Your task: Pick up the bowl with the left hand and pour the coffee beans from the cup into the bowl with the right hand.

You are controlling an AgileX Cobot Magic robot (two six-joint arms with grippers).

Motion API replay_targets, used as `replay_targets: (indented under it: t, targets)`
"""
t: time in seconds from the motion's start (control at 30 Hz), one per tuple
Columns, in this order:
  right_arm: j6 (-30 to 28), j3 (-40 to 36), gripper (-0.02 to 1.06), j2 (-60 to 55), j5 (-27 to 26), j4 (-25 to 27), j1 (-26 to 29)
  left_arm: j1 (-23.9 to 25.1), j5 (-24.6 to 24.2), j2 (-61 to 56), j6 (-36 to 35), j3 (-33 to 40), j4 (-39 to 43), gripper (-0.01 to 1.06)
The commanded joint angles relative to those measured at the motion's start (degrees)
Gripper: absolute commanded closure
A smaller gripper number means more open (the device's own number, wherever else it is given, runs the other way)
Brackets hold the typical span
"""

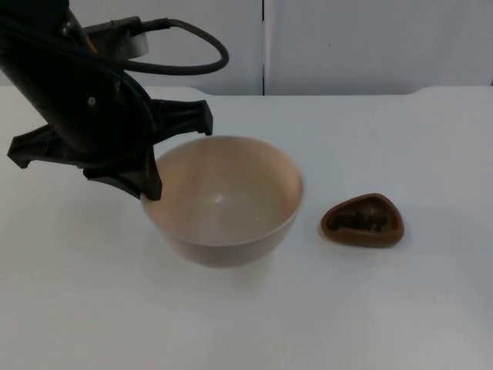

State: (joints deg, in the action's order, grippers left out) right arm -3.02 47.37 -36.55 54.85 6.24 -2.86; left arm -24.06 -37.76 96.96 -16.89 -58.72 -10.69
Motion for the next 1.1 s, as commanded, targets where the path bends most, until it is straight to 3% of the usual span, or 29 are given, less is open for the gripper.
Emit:
replay_targets:
  t: [0.0, 0.2, 0.4, 0.67, 0.9, 1.07]
  targets:
    - [-1.1, 4.23, -0.01, -8.34, -1.18, 0.73, 0.37, 0.18, 0.6, -0.43, -0.02, 0.08, -0.73, 1.05]
    - [-4.17, 13.54, -0.01, -22.42, -0.42, 4.43, 0.37, 0.18, 0.6, -0.43, -0.02, 0.08, -0.73, 1.05]
    - [-4.3, 20.52, -0.01, -31.0, 0.29, 4.55, 0.37, 0.18, 0.6, -0.43, -0.02, 0.08, -0.73, 1.05]
    - [-4.3, 30.76, -0.01, -40.25, 5.86, 4.75, 0.0, 0.18, 0.6, -0.43, -0.02, 0.08, -0.73, 1.05]
    - [-2.54, 33.78, -0.01, -45.37, 7.54, 3.79, -7.34, 0.18, 0.6, -0.43, -0.02, 0.08, -0.73, 1.05]
    - [3.02, 34.31, -0.01, -50.55, 7.41, -2.95, -13.98, 0.18, 0.6, -0.43, -0.02, 0.08, -0.73, 1.05]
